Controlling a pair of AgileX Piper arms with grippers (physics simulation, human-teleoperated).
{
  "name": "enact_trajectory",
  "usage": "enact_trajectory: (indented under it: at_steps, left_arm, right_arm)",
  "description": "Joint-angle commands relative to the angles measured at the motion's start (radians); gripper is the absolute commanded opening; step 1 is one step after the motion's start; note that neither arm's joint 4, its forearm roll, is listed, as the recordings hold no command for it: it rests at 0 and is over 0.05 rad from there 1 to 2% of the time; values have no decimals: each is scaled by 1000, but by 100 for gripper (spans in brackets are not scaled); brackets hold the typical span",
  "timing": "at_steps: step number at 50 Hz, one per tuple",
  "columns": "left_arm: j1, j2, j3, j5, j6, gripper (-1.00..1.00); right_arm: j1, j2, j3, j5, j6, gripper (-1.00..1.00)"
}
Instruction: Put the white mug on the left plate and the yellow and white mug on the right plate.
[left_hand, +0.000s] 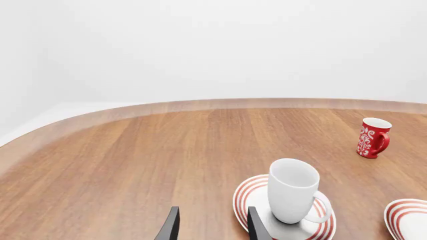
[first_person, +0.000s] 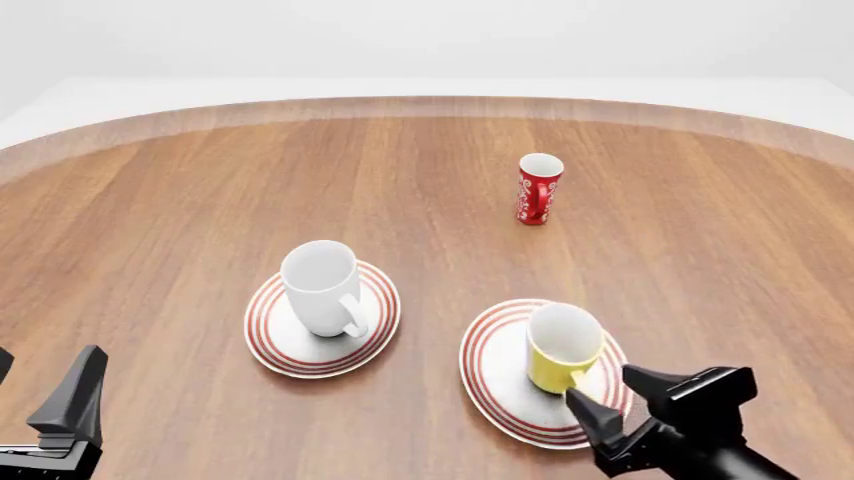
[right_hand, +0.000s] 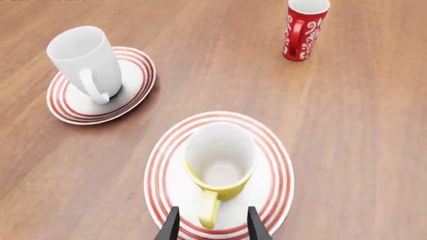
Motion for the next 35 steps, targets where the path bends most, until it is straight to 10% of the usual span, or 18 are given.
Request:
enact_trajectory:
  at_steps: [1,35]
  left_arm:
    - [0,0,0,0,0,100]
    - [0,0,0,0,0,100]
  right_arm:
    - [-30,-162,0,145,-19,100]
    - [-97,-364,0,310,-58,100]
